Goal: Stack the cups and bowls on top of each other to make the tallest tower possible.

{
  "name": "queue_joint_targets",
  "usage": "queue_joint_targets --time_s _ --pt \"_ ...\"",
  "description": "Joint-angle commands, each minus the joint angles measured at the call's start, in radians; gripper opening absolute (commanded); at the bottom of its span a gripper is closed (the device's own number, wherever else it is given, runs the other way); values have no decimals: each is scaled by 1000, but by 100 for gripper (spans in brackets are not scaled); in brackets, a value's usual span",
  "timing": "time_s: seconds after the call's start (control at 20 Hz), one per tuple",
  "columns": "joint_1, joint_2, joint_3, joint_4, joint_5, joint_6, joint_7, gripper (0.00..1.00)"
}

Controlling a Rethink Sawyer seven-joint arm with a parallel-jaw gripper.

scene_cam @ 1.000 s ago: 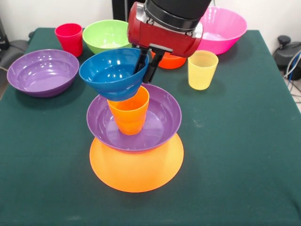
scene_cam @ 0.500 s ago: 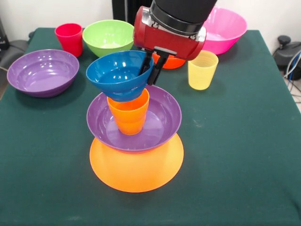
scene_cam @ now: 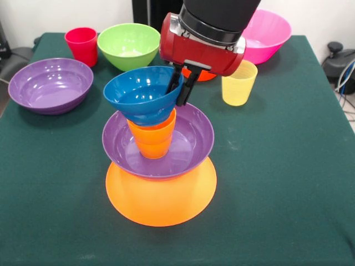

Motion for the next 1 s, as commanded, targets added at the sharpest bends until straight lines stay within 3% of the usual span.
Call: queue_joint_targets --time_s 0.05,1.0 --pt "37 37 37 80 -9 -38 184 0" --pt "60 62 -11 105 -19 -86 211 0"
